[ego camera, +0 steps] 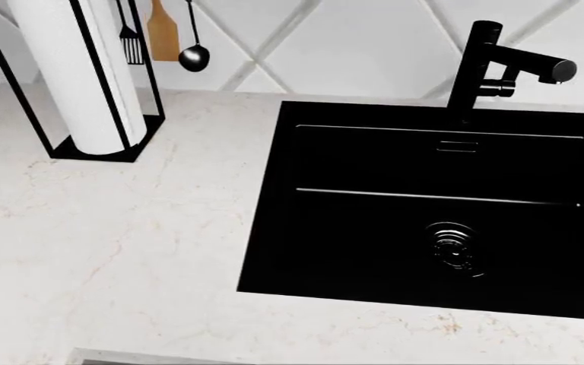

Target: Pick the lemon, brussel sprout from the counter and place them in the cabinet. Then close the cabinet.

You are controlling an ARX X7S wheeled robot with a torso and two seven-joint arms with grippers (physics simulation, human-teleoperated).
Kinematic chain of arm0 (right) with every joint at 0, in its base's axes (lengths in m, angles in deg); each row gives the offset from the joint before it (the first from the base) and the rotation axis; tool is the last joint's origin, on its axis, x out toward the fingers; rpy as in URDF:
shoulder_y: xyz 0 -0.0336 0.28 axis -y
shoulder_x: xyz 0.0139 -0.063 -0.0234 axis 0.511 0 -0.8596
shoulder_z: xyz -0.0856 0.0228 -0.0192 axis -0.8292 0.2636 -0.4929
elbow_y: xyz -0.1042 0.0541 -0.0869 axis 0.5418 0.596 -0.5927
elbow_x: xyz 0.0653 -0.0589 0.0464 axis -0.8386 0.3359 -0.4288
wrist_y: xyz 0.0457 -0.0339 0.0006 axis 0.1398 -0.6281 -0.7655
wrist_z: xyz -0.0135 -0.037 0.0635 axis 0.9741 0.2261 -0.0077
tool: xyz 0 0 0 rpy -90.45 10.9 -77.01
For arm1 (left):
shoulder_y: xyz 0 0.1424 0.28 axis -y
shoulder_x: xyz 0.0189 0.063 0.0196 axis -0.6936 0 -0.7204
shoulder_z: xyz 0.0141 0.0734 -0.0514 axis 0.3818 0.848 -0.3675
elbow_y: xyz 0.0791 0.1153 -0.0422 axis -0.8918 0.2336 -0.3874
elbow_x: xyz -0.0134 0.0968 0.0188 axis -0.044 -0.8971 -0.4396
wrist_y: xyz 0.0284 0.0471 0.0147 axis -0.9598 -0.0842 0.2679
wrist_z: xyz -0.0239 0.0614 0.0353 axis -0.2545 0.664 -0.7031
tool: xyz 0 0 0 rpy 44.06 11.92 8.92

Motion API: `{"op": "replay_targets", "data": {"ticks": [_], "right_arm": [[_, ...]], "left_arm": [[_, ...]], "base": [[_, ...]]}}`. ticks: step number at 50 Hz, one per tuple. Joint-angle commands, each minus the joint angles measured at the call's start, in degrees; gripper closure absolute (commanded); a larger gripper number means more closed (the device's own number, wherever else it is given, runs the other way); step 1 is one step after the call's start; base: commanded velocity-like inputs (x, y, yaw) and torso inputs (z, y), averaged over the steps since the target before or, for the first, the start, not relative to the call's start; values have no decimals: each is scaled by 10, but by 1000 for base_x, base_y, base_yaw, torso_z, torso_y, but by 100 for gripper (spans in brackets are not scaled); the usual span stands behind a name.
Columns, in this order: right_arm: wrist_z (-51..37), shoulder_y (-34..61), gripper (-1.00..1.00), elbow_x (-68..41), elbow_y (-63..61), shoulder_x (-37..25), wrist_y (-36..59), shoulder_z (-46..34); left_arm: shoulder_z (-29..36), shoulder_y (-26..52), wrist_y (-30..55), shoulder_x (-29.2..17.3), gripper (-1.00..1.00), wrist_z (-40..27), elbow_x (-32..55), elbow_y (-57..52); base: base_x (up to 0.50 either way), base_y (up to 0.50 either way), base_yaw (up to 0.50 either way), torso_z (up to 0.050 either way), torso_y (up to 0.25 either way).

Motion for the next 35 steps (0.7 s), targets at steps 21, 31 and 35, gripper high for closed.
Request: {"op": "replay_targets", "data": {"ticks": [21, 31, 35], "right_arm": [[-1, -12, -100, -2, -2, -2, -3, 12], [-6, -2, -100, -7, -1, -7, -2, 5], [-5, -9, -100, -8, -2, -7, -3, 13]], "left_arm": [[33, 0, 109, 16, -100, -2, 326, 64], [-34, 0, 127, 16, -100, -24, 377, 69], [-39, 0, 132, 16, -100, -39, 418, 76]], "base": [[0, 0, 0, 0, 0], [0, 0, 0, 0, 0], [0, 0, 0, 0, 0]]}}
